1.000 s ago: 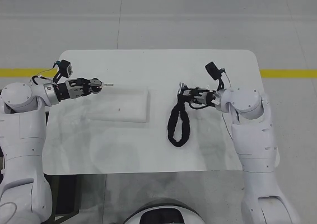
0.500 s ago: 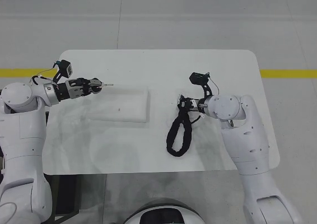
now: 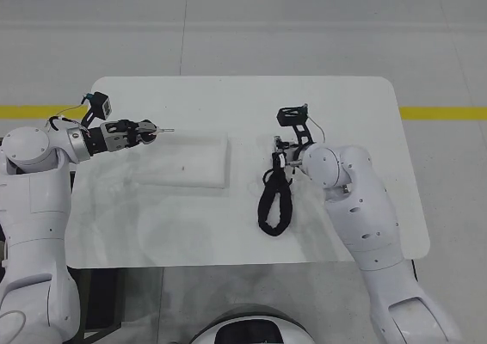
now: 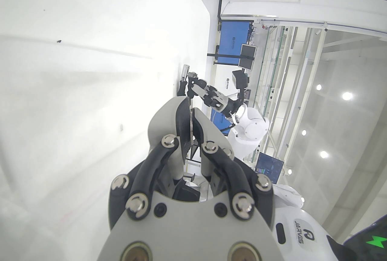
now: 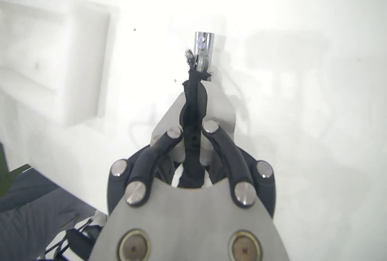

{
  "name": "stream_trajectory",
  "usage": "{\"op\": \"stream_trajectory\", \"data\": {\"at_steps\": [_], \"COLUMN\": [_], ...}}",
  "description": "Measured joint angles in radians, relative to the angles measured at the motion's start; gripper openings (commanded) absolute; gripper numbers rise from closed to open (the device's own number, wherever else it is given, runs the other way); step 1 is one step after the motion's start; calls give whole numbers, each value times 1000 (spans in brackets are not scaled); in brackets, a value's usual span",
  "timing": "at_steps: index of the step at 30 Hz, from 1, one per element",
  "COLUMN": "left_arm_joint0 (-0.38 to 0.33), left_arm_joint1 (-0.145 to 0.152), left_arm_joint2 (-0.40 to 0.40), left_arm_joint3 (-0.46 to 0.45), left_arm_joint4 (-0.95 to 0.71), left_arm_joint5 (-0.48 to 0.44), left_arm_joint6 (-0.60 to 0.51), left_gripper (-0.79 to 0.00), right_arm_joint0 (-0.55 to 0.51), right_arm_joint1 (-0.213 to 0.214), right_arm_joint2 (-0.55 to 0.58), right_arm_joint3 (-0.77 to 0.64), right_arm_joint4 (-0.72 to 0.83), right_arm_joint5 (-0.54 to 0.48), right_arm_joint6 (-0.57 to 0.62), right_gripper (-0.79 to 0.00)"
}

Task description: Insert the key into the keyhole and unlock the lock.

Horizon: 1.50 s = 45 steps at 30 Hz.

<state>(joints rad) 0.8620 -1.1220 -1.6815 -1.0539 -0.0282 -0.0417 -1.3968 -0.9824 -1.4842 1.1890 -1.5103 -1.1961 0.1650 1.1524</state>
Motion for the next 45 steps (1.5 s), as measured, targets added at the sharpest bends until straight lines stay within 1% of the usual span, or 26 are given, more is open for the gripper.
{"op": "stream_trajectory", "data": {"at_steps": [3,6,8,9,10,11,12,16,19,21,23,24,25,26,28,29,30,31,33,35,36,38,39,41,43,45], "left_arm_joint0": [0,0,0,0,0,0,0,0,0,0,0,0,0,0,0,0,0,0,0,0,0,0,0,0,0,0], "left_arm_joint1": [0,0,0,0,0,0,0,0,0,0,0,0,0,0,0,0,0,0,0,0,0,0,0,0,0,0], "left_arm_joint2": [0,0,0,0,0,0,0,0,0,0,0,0,0,0,0,0,0,0,0,0,0,0,0,0,0,0], "left_arm_joint3": [0,0,0,0,0,0,0,0,0,0,0,0,0,0,0,0,0,0,0,0,0,0,0,0,0,0], "left_arm_joint4": [0,0,0,0,0,0,0,0,0,0,0,0,0,0,0,0,0,0,0,0,0,0,0,0,0,0], "left_arm_joint5": [0,0,0,0,0,0,0,0,0,0,0,0,0,0,0,0,0,0,0,0,0,0,0,0,0,0], "left_arm_joint6": [0,0,0,0,0,0,0,0,0,0,0,0,0,0,0,0,0,0,0,0,0,0,0,0,0,0], "left_gripper": [-785,-785,-785,-785,-785,-785,-785,-785,-785,-785,-785,-785,-785,-785,-785,-785,-785,-785,-785,-785,-785,-785,-785,-785,-785,-785], "right_arm_joint0": [-1,-6,-6,-6,-6,-3,2,17,16,10,4,-2,-7,-12,-21,-25,-29,-32,-34,-31,-28,-22,-17,-10,-3,5], "right_arm_joint1": [0,-6,-10,-17,-22,-27,-32,-49,-55,-52,-47,-45,-43,-42,-40,-40,-42,-43,-48,-51,-54,-59,-62,-68,-74,-80], "right_arm_joint2": [7,12,0,-10,-15,-21,-30,-27,6,32,43,48,52,54,49,44,35,29,11,-9,-19,-30,-37,-44,-49,-53], "right_arm_joint3": [-22,-49,-53,-55,-53,-47,-36,-6,-11,-19,-26,-28,-29,-29,-31,-32,-34,-36,-34,-24,-15,4,16,33,54,75], "right_arm_joint4": [-69,-63,-86,-106,-105,-84,-44,49,98,74,34,13,-1,-15,-43,-50,-54,-52,-58,-91,-107,-120,-129,-137,-142,-152], "right_arm_joint5": [4,7,12,13,13,14,14,21,17,1,-38,-68,-88,-107,-153,-172,-192,-205,-229,-247,-254,-260,-265,-271,-275,-279], "right_arm_joint6": [34,56,59,63,66,70,77,74,58,51,55,59,61,65,68,67,64,61,56,53,48,46,44,41,36,34], "right_gripper": [-785,-785,-785,-723,-548,-348,0,0,0,0,0,-15,-95,-102,-105,-95,-62,-55,-102,-120,-172,-394,-397,-320,-363,-332]}}
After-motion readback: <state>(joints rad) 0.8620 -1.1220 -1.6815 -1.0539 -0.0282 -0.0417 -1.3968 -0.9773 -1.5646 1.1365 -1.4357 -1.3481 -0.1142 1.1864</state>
